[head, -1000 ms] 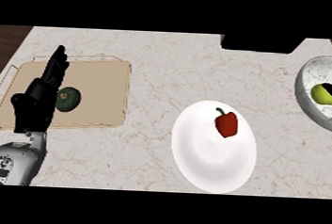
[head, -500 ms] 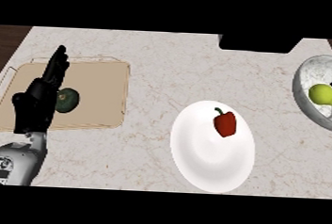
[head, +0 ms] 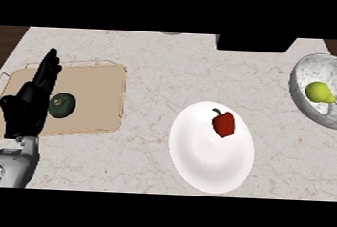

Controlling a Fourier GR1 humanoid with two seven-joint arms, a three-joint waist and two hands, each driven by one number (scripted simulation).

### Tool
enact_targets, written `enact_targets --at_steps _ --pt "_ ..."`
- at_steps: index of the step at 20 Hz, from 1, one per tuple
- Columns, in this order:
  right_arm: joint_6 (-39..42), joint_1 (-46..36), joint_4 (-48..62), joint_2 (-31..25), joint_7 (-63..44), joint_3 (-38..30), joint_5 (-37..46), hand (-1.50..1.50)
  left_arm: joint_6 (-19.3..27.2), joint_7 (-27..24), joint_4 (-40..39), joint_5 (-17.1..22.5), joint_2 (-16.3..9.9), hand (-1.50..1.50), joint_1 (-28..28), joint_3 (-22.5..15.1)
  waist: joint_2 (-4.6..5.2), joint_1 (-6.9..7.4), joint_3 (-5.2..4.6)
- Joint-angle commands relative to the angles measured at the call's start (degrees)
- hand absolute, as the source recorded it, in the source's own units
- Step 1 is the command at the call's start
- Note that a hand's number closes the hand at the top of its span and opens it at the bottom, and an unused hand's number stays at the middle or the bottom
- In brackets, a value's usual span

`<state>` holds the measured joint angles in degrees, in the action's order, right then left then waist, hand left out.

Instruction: Pick the pear from the plate and place it in the bowl

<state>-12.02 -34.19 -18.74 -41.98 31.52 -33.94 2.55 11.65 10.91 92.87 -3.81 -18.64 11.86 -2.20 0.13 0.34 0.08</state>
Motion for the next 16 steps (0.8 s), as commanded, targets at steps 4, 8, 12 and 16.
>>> enact_targets --at_steps 4,8,12,16 --pt "11.6 11.8 -6.5 0.8 6.1 -1.8 -5.8 -1.50 0.3 -2.4 0.1 -1.8 2.1 0.00 -2.6 0.0 -0.26 -0.74 -0.09" --pt "18.5 19.9 -13.3 0.9 4.7 -1.7 -8.4 -1.50 -0.5 2.4 4.1 -1.7 1.5 0.00 -2.8 0.2 -0.45 -1.07 -0.13" --pt "14.8 25.9 -29.4 5.7 -1.1 -0.7 -11.3 -1.50 -2.7 -3.1 -3.3 -0.4 1.9 0.00 -0.4 3.5 -0.31 -1.11 -0.18" --pt "15.5 30.8 -37.1 8.3 -4.0 -0.6 -13.4 -1.50 -2.2 -0.6 0.6 -3.3 2.9 0.00 -1.0 2.9 -0.23 -0.72 -0.12"
